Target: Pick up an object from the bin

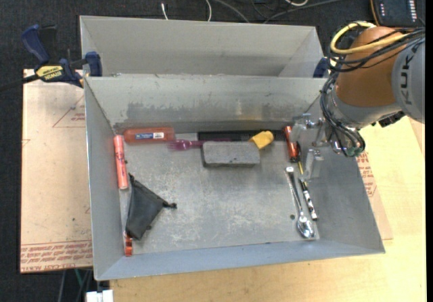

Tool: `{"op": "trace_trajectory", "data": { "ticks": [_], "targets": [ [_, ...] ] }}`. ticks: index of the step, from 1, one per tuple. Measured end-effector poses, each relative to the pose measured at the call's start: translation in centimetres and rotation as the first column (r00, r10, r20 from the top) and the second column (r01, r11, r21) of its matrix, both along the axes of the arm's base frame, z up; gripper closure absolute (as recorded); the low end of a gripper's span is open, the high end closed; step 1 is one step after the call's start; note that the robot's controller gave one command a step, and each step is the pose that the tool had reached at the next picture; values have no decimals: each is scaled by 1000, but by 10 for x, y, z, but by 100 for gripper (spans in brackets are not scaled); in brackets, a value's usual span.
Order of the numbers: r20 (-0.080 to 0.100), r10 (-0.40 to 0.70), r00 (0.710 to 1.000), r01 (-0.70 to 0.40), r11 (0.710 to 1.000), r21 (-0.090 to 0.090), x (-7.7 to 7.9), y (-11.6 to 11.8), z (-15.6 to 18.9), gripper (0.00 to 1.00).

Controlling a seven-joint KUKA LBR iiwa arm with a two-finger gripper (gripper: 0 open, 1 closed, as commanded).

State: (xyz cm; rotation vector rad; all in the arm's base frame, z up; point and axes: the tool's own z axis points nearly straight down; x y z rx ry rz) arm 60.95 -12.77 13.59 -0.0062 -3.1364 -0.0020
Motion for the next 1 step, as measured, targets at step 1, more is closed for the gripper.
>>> {"op": "trace_trajectory", "data": {
  "ticks": [1],
  "targets": [
    [7,4,1000,-4,1000,-1,2,1,5,0]
  ]
}}
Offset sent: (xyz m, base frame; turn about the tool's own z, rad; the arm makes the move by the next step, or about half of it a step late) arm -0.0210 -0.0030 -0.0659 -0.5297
